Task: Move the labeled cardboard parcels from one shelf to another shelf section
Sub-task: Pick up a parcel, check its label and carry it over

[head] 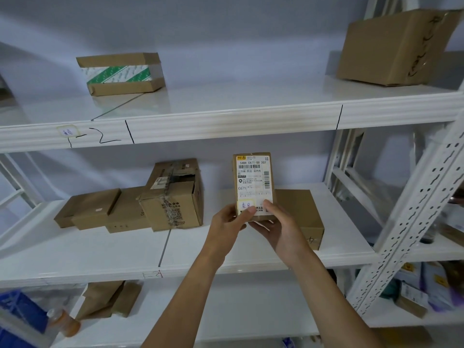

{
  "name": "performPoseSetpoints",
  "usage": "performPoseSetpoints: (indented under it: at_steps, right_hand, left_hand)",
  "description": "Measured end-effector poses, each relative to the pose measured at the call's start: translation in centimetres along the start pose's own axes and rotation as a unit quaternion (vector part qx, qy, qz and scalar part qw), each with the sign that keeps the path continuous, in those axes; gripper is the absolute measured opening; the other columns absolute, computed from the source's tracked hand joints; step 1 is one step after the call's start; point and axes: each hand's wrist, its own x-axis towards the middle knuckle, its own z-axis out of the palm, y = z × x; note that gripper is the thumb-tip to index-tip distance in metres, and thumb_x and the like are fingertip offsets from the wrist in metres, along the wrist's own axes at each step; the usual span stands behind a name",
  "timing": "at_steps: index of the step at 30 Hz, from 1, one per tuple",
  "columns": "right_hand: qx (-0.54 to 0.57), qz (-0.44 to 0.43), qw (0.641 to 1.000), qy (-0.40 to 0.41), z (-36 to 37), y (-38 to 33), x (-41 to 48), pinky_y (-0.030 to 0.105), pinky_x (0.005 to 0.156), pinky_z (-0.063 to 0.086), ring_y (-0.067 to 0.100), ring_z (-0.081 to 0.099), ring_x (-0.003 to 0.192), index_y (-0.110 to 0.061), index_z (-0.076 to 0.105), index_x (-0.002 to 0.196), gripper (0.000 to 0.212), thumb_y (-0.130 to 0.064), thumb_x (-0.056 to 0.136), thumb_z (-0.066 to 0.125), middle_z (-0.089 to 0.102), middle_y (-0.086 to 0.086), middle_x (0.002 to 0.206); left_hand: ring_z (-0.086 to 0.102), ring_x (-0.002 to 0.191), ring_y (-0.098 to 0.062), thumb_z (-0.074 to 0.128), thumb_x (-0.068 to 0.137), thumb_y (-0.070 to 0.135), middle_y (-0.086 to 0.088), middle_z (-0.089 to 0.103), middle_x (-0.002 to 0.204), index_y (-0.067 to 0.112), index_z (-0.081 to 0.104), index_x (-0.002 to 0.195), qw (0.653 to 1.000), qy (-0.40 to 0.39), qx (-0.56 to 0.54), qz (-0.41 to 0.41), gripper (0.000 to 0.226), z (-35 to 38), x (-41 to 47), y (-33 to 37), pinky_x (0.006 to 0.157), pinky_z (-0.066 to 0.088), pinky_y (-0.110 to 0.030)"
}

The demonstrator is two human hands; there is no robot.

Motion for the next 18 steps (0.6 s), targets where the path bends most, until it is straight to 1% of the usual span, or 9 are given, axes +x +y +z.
performPoseSetpoints:
  at_steps: [2, 4, 7, 9, 10, 13, 14, 16, 18]
  right_hand:
    - [0.006, 0.0, 1.0, 0.005, 0.0, 0.1, -0.3, 0.037, 0.089, 0.062, 0.031, 0.074, 0.113, -0.012, 0.067, 0.131, 0.046, -0.025, 0.088, 0.077, 0.075, 0.017, 0.126]
    - [0.005, 0.0, 1.0, 0.012, 0.0, 0.3, -0.6, 0.038, 0.089, 0.063, 0.03, 0.075, 0.111, -0.013, 0.068, 0.128, 0.046, -0.026, 0.084, 0.076, 0.075, 0.016, 0.124]
    - [0.002, 0.003, 1.0, 0.013, 0.1, 0.4, -1.1, 0.04, 0.094, 0.062, 0.031, 0.075, 0.112, -0.011, 0.07, 0.124, 0.046, -0.027, 0.081, 0.078, 0.075, 0.018, 0.124]
    - [0.012, 0.007, 1.0, 0.014, 0.1, 0.4, -1.3, 0.04, 0.093, 0.062, 0.031, 0.075, 0.11, -0.011, 0.071, 0.122, 0.044, -0.026, 0.081, 0.078, 0.076, 0.018, 0.122]
    - [0.024, 0.009, 1.0, 0.016, 0.0, 0.3, -1.3, 0.04, 0.092, 0.063, 0.031, 0.076, 0.11, -0.012, 0.072, 0.121, 0.041, -0.026, 0.082, 0.078, 0.076, 0.019, 0.121]
    - [0.065, 0.021, 0.997, 0.024, -0.3, 0.3, -1.4, 0.041, 0.089, 0.063, 0.032, 0.076, 0.11, -0.012, 0.071, 0.124, 0.042, -0.025, 0.085, 0.077, 0.076, 0.021, 0.122]
    - [0.076, 0.024, 0.996, 0.03, -0.3, 0.3, -1.4, 0.041, 0.089, 0.063, 0.033, 0.076, 0.11, -0.011, 0.071, 0.125, 0.043, -0.027, 0.086, 0.077, 0.076, 0.022, 0.122]
    - [0.096, 0.029, 0.994, 0.041, -0.4, 0.5, -1.3, 0.043, 0.093, 0.061, 0.035, 0.074, 0.114, -0.008, 0.069, 0.128, 0.049, -0.03, 0.085, 0.078, 0.073, 0.024, 0.125]
    - [0.122, 0.035, 0.991, 0.044, -0.3, 0.9, -1.4, 0.046, 0.099, 0.057, 0.038, 0.071, 0.119, -0.007, 0.065, 0.133, 0.055, -0.033, 0.086, 0.077, 0.07, 0.026, 0.13]
  left_hand:
    - [0.075, 0.103, -0.004, 0.075, 0.093, 0.032, 0.018, 0.081, 0.104, 0.033, 0.072, 0.106, 1.0, 0.001, -0.004, 0.002, 0.014, 0.1, -0.4, 0.1, 0.079, 0.058, -0.018]
    - [0.075, 0.103, -0.004, 0.075, 0.092, 0.03, 0.017, 0.081, 0.105, 0.033, 0.073, 0.106, 1.0, 0.0, -0.009, -0.004, 0.014, 0.1, -0.8, 0.1, 0.078, 0.058, -0.017]
    - [0.075, 0.105, -0.009, 0.076, 0.092, 0.028, 0.012, 0.082, 0.107, 0.027, 0.074, 0.11, 0.999, 0.004, -0.033, -0.015, 0.018, 0.1, -1.2, -0.1, 0.084, 0.058, -0.021]
    - [0.075, 0.108, -0.011, 0.075, 0.092, 0.028, 0.008, 0.082, 0.11, 0.023, 0.074, 0.114, 0.999, 0.008, -0.048, -0.017, 0.022, 0.1, -1.4, -0.3, 0.089, 0.058, -0.024]
    - [0.075, 0.108, -0.01, 0.075, 0.093, 0.027, 0.008, 0.082, 0.11, 0.022, 0.073, 0.116, 0.999, 0.009, -0.05, -0.014, 0.024, 0.2, -1.5, -0.4, 0.089, 0.058, -0.024]
    - [0.076, 0.104, -0.004, 0.076, 0.092, 0.021, 0.01, 0.082, 0.109, 0.02, 0.072, 0.117, 0.999, 0.013, -0.042, 0.013, 0.025, 0.7, -1.7, -0.5, 0.082, 0.058, -0.014]
    - [0.076, 0.104, -0.004, 0.077, 0.091, 0.021, 0.009, 0.082, 0.11, 0.018, 0.072, 0.117, 0.999, 0.02, -0.037, 0.025, 0.027, 1.0, -1.8, -0.6, 0.081, 0.058, -0.013]
    - [0.076, 0.107, -0.008, 0.082, 0.087, 0.026, 0.004, 0.081, 0.112, 0.014, 0.071, 0.118, 0.998, 0.042, -0.013, 0.052, 0.035, 1.8, -2.2, -0.7, 0.083, 0.058, -0.016]
    - [0.076, 0.104, -0.006, 0.085, 0.081, 0.035, 0.006, 0.08, 0.111, 0.017, 0.071, 0.117, 0.994, 0.069, 0.036, 0.082, 0.043, 2.5, -2.6, -0.9, 0.082, 0.06, -0.018]
